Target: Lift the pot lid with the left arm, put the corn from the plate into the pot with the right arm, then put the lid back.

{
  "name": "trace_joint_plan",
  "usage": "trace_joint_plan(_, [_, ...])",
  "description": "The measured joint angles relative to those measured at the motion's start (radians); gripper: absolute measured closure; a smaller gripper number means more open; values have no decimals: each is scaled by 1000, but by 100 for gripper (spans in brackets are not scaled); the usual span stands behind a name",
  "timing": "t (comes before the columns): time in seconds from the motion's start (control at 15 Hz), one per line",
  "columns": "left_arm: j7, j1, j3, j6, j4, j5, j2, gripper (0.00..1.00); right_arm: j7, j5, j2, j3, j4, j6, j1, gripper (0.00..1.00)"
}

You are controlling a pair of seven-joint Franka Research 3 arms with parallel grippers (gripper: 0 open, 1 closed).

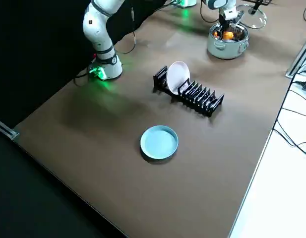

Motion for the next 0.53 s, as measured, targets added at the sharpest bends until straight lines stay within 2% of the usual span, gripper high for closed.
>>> trace_joint_plan(0.27, [0,0,0,0,0,0,0,49,3,0,27,0,1,36,1,60])
trace_joint_plan(0.53, [0,0,0,0,-1,0,0,49,5,-1,27,-7,14,36,0,26])
